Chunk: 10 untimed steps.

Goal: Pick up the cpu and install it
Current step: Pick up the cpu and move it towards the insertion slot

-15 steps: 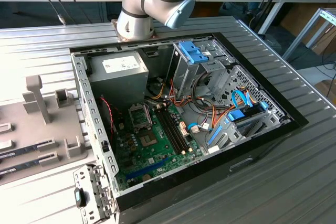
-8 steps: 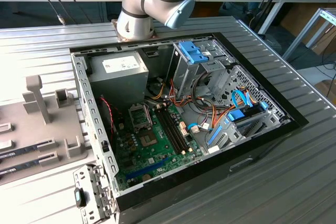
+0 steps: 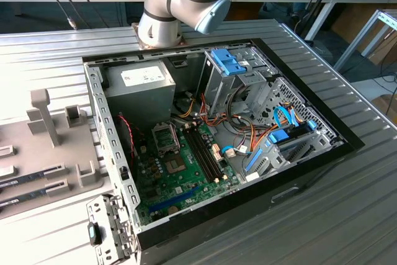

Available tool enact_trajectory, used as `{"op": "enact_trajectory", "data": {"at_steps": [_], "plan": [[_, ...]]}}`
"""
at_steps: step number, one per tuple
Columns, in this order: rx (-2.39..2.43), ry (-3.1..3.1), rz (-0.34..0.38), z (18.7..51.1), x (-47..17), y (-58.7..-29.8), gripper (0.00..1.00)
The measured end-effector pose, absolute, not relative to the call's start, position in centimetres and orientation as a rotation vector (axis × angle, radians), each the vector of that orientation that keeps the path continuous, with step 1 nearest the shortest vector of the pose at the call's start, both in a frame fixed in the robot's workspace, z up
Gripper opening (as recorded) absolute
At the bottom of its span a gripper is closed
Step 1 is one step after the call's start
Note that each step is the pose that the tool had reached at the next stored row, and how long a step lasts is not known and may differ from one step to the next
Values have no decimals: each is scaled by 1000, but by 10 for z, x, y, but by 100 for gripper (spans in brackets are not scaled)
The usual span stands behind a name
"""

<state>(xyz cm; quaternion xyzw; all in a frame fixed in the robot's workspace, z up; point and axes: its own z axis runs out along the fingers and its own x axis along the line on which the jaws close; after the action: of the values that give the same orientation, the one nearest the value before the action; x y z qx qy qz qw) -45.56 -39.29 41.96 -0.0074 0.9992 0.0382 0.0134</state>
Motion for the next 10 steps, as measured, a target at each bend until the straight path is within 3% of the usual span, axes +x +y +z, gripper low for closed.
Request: {"op": "enact_trajectory", "data": {"at_steps": [10], "plan": [[-23, 3113, 116, 418, -447, -393, 47]]}}
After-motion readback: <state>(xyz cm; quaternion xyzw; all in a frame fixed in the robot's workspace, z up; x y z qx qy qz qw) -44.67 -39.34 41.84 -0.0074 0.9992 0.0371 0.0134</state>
